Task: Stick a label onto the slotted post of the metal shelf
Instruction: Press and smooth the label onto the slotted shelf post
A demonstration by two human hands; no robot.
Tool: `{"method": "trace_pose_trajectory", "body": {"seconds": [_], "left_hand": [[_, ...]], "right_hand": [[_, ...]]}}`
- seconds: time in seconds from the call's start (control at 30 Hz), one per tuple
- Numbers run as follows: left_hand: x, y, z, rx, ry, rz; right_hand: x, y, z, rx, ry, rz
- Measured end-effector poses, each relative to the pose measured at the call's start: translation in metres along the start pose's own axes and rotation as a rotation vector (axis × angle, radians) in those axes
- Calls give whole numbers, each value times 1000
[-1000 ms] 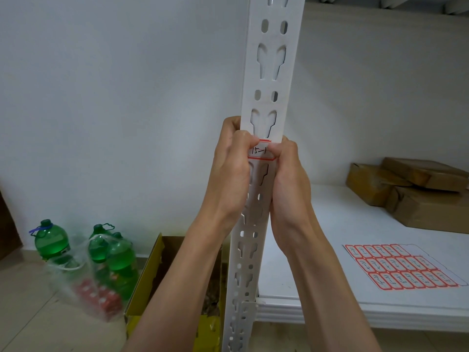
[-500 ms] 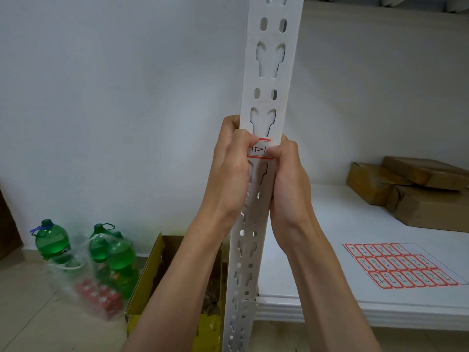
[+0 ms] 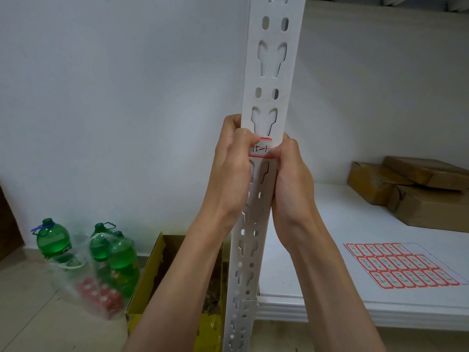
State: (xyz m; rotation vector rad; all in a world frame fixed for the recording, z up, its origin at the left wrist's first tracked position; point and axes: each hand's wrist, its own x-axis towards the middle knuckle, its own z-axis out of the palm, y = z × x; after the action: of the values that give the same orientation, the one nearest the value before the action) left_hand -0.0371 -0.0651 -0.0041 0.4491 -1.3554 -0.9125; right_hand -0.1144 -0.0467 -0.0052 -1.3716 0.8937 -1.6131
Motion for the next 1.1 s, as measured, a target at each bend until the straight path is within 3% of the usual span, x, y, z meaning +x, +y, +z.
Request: {"method": "trace_pose_trajectory", "body": {"seconds": [1.1], "left_hand": [[0, 0, 1, -15, -2, 14]], "right_hand": [[2, 4, -5, 44, -44, -4]]}}
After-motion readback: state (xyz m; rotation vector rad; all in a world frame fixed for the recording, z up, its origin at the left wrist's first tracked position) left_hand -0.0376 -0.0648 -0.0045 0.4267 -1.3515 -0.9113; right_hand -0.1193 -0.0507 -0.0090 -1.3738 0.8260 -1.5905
